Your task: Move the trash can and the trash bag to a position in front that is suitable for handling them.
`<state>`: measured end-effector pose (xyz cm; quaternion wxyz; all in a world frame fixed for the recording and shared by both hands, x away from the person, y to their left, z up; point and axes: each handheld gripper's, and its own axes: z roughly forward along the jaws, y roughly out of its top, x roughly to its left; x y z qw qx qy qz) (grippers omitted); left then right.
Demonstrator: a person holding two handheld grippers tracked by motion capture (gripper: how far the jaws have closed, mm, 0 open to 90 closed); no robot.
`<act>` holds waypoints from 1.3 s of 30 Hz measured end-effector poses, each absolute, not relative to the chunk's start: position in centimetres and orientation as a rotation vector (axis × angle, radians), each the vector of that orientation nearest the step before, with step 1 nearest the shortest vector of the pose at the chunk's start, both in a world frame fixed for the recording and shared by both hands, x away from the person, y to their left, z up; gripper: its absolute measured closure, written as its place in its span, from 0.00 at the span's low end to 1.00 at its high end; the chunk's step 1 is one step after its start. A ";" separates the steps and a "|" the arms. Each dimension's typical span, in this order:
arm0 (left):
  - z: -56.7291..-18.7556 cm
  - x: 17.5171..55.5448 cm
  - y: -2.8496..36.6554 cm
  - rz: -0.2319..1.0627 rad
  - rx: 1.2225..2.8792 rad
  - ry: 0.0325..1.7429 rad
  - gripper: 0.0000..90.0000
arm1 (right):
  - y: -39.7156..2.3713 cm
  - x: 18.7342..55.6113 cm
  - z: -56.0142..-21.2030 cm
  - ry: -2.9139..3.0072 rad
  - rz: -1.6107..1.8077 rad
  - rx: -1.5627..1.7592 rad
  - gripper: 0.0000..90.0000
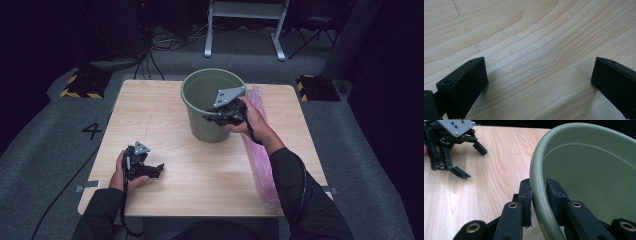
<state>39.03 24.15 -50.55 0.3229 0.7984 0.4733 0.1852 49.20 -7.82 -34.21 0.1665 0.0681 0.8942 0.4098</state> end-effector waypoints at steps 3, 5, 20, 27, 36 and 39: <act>-50.6 39.0 24.1 0.486 2.095 1.242 0.01 | -7.5 48.5 -34.1 2.557 1.163 0.170 0.84; -50.5 39.0 24.2 0.486 2.096 1.242 0.01 | -7.4 47.9 -34.1 2.566 1.165 0.157 0.84; -50.5 39.0 24.2 0.486 2.096 1.242 0.01 | -7.4 44.5 -33.3 2.553 1.219 0.115 0.46; -50.6 39.0 24.2 0.486 2.096 1.242 0.01 | -10.6 43.4 -32.6 2.449 1.272 0.195 0.27; -50.5 39.0 24.2 0.486 2.096 1.242 0.01 | -15.3 42.7 -31.8 2.362 1.267 0.275 0.23; -50.5 39.0 24.1 0.486 2.096 1.242 0.01 | -17.0 42.9 -31.9 2.335 1.272 0.327 0.23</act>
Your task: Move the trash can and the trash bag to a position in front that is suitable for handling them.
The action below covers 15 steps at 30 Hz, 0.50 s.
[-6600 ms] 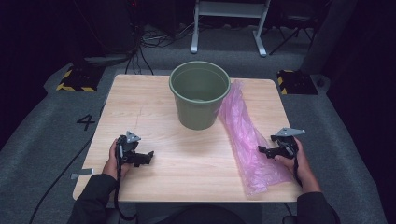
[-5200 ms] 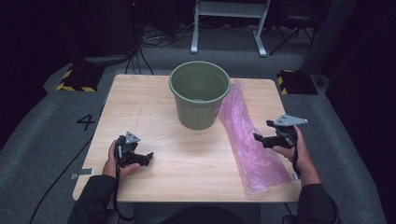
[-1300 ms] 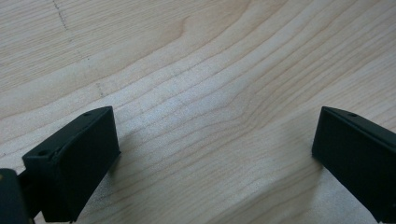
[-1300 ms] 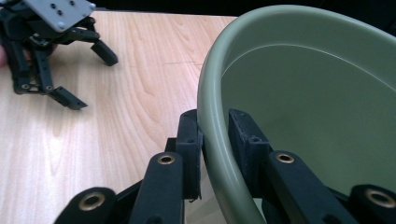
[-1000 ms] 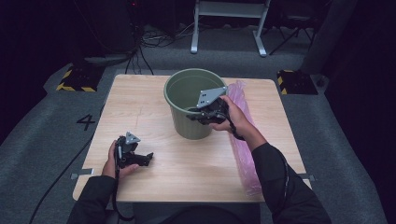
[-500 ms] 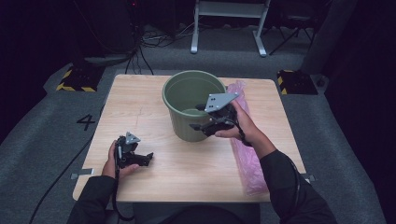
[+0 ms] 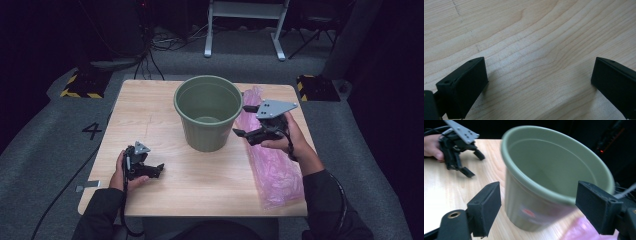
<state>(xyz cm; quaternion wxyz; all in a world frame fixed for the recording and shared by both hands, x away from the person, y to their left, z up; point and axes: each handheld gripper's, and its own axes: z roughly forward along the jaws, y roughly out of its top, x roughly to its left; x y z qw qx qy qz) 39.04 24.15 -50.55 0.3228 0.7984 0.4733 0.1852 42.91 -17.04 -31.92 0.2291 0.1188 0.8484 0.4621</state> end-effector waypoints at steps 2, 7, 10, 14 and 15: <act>-50.5 39.0 24.2 0.486 2.096 1.242 0.01 | -18.6 43.0 -32.2 2.300 1.281 0.379 0.24; -50.5 39.0 24.2 0.486 2.096 1.242 0.01 | -20.0 43.4 -32.9 2.296 1.260 0.432 0.23; -50.5 39.0 24.2 0.486 2.096 1.242 0.01 | -21.0 43.9 -33.9 2.298 1.243 0.488 0.24; -50.5 39.0 24.1 0.486 2.096 1.242 0.01 | -21.8 44.7 -35.1 2.306 1.188 0.546 0.23; -50.6 39.0 24.1 0.486 2.095 1.242 0.01 | -22.0 45.0 -35.6 2.308 1.156 0.560 0.23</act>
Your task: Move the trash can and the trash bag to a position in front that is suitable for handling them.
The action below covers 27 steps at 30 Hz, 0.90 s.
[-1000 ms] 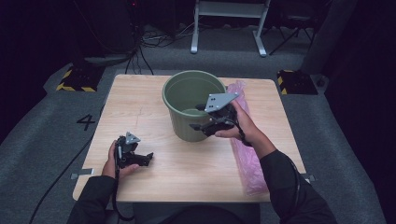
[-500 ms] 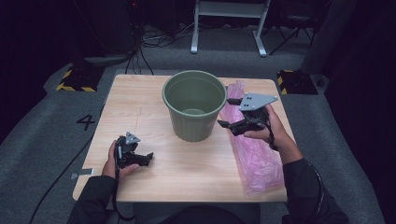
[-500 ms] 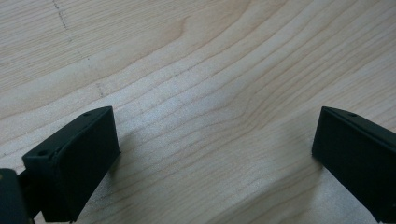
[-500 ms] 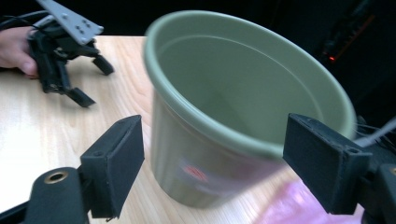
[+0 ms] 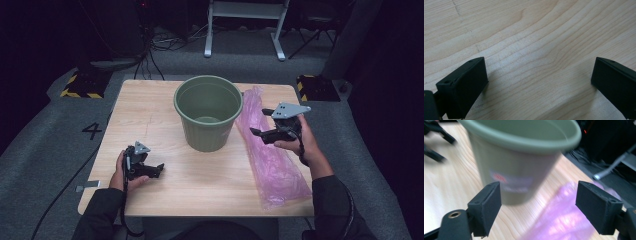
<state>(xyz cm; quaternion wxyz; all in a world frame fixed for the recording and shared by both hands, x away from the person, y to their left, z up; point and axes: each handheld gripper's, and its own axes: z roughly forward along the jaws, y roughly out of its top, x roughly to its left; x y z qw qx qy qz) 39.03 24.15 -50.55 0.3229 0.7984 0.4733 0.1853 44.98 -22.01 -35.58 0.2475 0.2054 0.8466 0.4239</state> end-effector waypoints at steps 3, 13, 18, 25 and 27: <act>-50.6 39.0 24.1 0.486 2.095 1.242 0.01 | -22.8 45.8 -37.1 2.323 1.057 0.600 0.23; -50.6 39.0 24.1 0.487 2.094 1.244 0.01 | -28.4 47.4 -43.6 2.434 0.883 0.808 0.29; -50.6 39.0 24.1 0.487 2.093 1.246 0.01 | -31.2 45.7 -46.1 2.491 0.904 0.885 0.37; -50.6 39.0 24.1 0.487 2.093 1.246 0.01 | -32.8 42.8 -48.3 2.564 0.986 0.884 0.52; -50.6 39.0 24.1 0.487 2.094 1.245 0.01 | -32.6 42.3 -49.0 2.598 1.007 0.861 0.55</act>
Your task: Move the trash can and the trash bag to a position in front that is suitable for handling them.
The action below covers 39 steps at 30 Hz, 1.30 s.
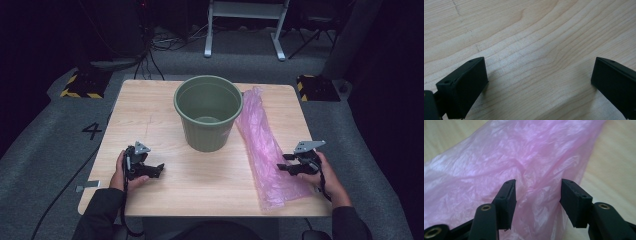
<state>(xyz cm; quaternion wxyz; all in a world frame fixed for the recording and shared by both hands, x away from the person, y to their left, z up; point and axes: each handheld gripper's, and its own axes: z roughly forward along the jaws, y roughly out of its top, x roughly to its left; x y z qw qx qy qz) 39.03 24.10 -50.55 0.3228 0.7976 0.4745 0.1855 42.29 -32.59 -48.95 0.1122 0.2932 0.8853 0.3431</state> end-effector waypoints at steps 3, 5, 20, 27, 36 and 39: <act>-50.6 39.0 24.1 0.487 2.094 1.246 0.01 | -32.3 41.8 -49.1 2.612 1.062 0.822 0.60; -50.6 39.0 24.1 0.485 2.093 1.248 0.01 | -31.7 41.5 -49.2 2.609 1.070 0.803 0.60; -50.6 39.1 23.9 0.489 2.095 1.243 0.01 | -23.0 40.7 -49.6 2.667 1.099 0.638 0.40; -50.5 39.1 23.6 0.477 2.118 1.205 0.01 | -20.1 40.9 -49.7 2.682 1.118 0.597 0.38; -50.5 39.1 23.7 0.475 2.117 1.204 0.01 | -15.5 42.0 -49.9 2.654 1.138 0.577 0.36; -50.4 39.0 23.7 0.470 2.122 1.199 0.02 | -14.3 42.0 -50.0 2.639 1.134 0.586 0.34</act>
